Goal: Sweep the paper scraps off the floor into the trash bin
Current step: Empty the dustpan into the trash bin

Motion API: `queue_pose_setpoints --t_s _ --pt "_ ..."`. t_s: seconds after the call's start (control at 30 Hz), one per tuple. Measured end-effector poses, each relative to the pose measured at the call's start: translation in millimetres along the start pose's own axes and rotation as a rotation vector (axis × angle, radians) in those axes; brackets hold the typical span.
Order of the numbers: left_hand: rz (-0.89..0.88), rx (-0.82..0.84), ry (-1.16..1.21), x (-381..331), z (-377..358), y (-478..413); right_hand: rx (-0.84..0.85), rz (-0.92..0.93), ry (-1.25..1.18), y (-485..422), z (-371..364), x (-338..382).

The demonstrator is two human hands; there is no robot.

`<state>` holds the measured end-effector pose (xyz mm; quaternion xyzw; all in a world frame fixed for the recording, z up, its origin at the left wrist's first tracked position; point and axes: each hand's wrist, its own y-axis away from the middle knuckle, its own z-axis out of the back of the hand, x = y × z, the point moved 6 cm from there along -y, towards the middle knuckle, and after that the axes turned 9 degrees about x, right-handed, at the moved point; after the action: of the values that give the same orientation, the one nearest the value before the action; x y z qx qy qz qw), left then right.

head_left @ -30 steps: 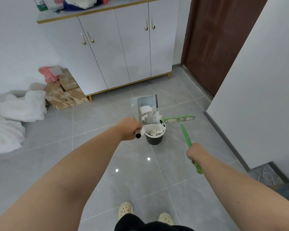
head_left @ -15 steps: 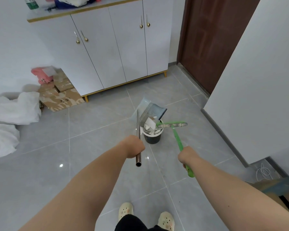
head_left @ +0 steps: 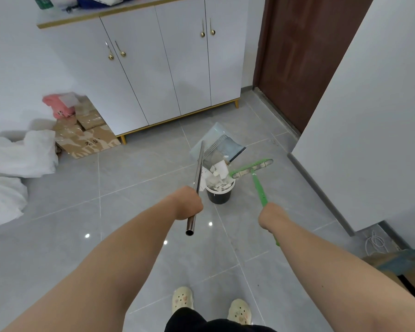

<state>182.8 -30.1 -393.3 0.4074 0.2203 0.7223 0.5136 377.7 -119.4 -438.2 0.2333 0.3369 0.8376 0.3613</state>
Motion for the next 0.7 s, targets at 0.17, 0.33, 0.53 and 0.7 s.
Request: queue_pose_setpoints --t_s 0.17,0.33,0.53,0.7 --pt "0.006 0.003 -0.044 7 3 8 0.003 0.026 0.026 5 7 -4" --pt "0.012 0.002 -0.075 12 7 19 0.039 0.045 0.051 11 2 -8" --pt "0.035 -0.015 -0.065 14 8 25 0.040 0.063 0.029 18 -8 -9" --pt "0.065 0.000 -0.032 13 5 17 0.051 0.089 0.063 22 2 -5"
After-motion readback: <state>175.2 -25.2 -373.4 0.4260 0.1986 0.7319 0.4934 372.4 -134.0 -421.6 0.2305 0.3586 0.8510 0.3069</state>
